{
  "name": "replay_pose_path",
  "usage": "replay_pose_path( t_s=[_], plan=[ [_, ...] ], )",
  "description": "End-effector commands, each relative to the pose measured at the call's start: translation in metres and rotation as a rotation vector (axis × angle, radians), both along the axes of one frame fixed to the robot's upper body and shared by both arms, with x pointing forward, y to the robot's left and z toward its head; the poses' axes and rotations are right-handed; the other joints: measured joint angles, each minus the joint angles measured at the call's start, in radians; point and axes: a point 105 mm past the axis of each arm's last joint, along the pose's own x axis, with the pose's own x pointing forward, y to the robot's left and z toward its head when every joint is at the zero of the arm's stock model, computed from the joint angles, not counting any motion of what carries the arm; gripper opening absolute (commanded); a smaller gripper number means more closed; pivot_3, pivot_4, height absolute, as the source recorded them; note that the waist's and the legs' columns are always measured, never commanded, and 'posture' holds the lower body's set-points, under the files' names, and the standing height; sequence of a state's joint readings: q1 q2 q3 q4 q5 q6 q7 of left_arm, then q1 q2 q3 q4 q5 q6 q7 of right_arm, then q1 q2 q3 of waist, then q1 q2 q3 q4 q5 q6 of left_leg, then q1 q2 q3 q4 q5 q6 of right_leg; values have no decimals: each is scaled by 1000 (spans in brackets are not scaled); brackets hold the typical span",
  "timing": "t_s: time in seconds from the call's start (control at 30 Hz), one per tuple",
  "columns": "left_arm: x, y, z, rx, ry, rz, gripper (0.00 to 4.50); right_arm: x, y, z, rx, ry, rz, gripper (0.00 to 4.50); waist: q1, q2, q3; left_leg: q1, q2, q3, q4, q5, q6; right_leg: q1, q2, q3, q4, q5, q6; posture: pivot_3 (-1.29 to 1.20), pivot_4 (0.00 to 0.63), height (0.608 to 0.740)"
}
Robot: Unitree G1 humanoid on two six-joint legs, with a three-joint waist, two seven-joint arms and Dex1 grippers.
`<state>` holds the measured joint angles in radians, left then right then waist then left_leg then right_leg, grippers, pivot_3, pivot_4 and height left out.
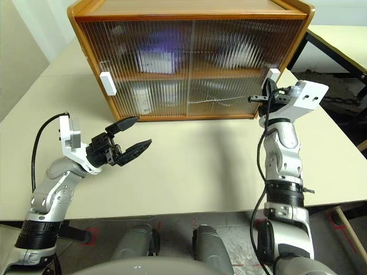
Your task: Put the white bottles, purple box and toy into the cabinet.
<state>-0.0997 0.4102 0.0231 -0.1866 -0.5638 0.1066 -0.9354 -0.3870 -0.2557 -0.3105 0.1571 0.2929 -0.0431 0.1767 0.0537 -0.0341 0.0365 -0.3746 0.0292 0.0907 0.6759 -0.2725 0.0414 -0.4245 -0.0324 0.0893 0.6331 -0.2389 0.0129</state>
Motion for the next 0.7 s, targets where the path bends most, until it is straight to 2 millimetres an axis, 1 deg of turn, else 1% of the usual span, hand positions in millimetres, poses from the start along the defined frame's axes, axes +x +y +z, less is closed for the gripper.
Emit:
replay_pose_path(
  t_s=[0.03, 0.07, 0.17, 0.23, 0.27, 0.33, 0.37, 0.4, 0.43, 0.5, 0.53, 0.6, 0.63, 0.7],
  plan=[
    [0, 13, -2, 31, -8, 28, 4500, -10, 26, 3, -51, -33, 106, 27, -5, 0, 0, 0, 0, 0, 0, 0, 0, 0, 0, 0, 0, 0, 0, 197, 11, 740],
    [0, 17, -3, 38, -5, 37, 4500, -13, 33, 0, -68, -27, 143, 27, -9, 0, 0, 0, 0, 0, 0, 0, 0, 0, 0, 0, 1, -1, 1, 209, 19, 740],
    [0, 25, -6, 48, 0, 68, 4500, -21, 46, -9, -109, -19, 221, 696, -13, 0, 1, 1, 0, 0, -1, 0, 0, 0, 0, 0, 1, -2, 2, 215, 21, 740],
    [4, 40, -12, 79, 1, 162, 4500, -38, 57, -25, -161, -25, 354, 1364, -10, -1, 1, 1, 0, 0, -1, 0, 0, 1, -1, 0, 1, -2, 3, 233, 26, 740],
    [7, 50, -15, 98, 11, 226, 4500, -46, 57, -36, -169, -6, 407, 1687, -7, -3, 2, 2, 0, 0, -1, 0, 0, 1, -1, -1, 1, -3, 3, 236, 27, 740],
    [14, 66, -22, 128, 37, 337, 4500, -55, 45, -52, -128, 31, 435, 2464, -1, -4, 4, 3, 0, -2, -2, 0, 0, 3, -1, -2, 1, -5, 3, 244, 29, 740],
    [18, 74, -25, 140, 47, 394, 4500, -56, 34, -63, -96, 70, 428, 2884, 1, -4, 6, 3, 0, -2, -2, 0, 0, 3, -1, -2, 1, -5, 3, 251, 31, 740],
    [20, 79, -27, 147, 53, 429, 4500, -57, 27, -70, -75, 94, 422, 3258, 6, -4, 8, 3, 0, -2, -2, 0, 0, 3, -2, -2, 1, -4, 3, 251, 31, 740],
    [26, 94, -31, 133, 76, 536, 4500, -58, 12, -83, -41, 142, 401, 3654, 9, -5, 9, 3, 0, -1, -1, 0, 0, 3, -3, -2, 1, -4, 3, 255, 32, 740],
    [32, 114, -36, 98, 109, 689, 4500, -62, -14, -101, 4, 198, 349, 4401, 19, -6, 9, 4, 0, -1, -1, -1, -1, 4, -3, -2, 0, -3, 2, 262, 33, 740],
    [33, 121, -39, 98, 123, 747, 4500, -65, -23, -107, 22, 214, 332, 4459, 22, -8, 10, 4, 0, 0, -1, -3, -5, 4, -4, -2, 0, -3, 3, 267, 33, 740],
    [35, 130, -42, 104, 130, 832, 4500, -71, -40, -117, 50, 227, 299, 4459, 29, -10, 12, 4, 1, -1, -2, -3, -5, 4, -5, -2, -1, -2, 3, 275, 30, 740],
    [35, 132, -43, 105, 131, 856, 4500, -72, -46, -119, 58, 228, 290, 4459, 31, -11, 12, 4, 1, -1, -2, -3, -5, 4, -5, -3, -1, -2, 2, 276, 30, 740],
    [35, 136, -46, 89, 155, 904, 4500, -73, -65, -121, 88, 220, 262, 4459, 34, -11, 12, 4, 1, -1, -5, -3, -5, 3, -4, -2, -1, -2, 2, 276, 26, 740]
  ],
)
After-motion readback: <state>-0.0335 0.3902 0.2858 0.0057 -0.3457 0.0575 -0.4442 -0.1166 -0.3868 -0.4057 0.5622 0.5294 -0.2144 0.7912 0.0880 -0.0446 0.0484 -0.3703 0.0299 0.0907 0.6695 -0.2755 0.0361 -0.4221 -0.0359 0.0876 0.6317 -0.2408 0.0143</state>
